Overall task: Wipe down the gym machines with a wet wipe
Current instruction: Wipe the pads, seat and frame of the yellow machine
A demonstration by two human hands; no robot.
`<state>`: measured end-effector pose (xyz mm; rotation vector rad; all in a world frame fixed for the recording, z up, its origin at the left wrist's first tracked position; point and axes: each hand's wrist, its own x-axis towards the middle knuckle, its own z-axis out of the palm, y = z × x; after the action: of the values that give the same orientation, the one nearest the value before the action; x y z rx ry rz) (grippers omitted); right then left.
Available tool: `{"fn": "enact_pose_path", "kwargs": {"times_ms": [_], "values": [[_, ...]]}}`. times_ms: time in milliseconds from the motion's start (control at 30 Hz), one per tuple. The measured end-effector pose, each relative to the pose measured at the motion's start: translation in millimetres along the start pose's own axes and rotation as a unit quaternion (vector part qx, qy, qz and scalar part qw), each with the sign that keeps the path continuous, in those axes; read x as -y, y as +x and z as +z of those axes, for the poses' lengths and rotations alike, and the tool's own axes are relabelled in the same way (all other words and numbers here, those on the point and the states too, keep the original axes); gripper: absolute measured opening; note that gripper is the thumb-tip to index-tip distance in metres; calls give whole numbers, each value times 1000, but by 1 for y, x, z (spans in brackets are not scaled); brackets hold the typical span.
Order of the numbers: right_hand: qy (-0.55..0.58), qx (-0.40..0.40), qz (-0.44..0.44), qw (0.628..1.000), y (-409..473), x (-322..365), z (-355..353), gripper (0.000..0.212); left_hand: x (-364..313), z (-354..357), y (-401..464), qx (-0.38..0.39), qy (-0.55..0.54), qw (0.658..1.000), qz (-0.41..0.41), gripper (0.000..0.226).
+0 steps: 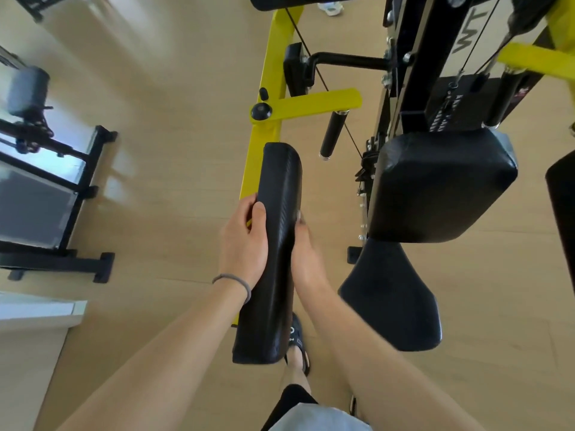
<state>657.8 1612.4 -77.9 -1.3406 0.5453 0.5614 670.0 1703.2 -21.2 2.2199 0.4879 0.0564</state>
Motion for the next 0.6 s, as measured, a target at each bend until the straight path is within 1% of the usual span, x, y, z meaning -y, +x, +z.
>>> {"fn": "enact_pose_path", "kwargs": {"times_ms": [67,133,167,233,300,367,467,533,600], "values": [[32,8,24,999,-34,-26,1,62,1,0,1,-3,-3,1000,1,32],[47,8,47,998,-31,-32,-1,58,3,1,2,3,-6,1000,-2,31],[49,-9,58,997,-11,-26,-1,55,3,1,1,4,-4,1000,-4,31],[81,-5,74,994,35,-1,-2,55,3,0,1,-2,-3,1000,-6,33],[124,-4,69,990,72,32,-2,54,3,0,2,1,-15,1000,-6,33],[143,-11,67,987,94,54,-1,59,4,1,3,8,-24,1000,-4,31],[155,-6,69,985,98,64,-1,57,3,1,2,10,-33,999,-2,30],[135,7,79,988,94,51,-1,56,4,1,2,9,-38,999,-3,29],[92,6,91,992,76,21,0,72,5,2,3,7,-42,999,-2,29]]}}
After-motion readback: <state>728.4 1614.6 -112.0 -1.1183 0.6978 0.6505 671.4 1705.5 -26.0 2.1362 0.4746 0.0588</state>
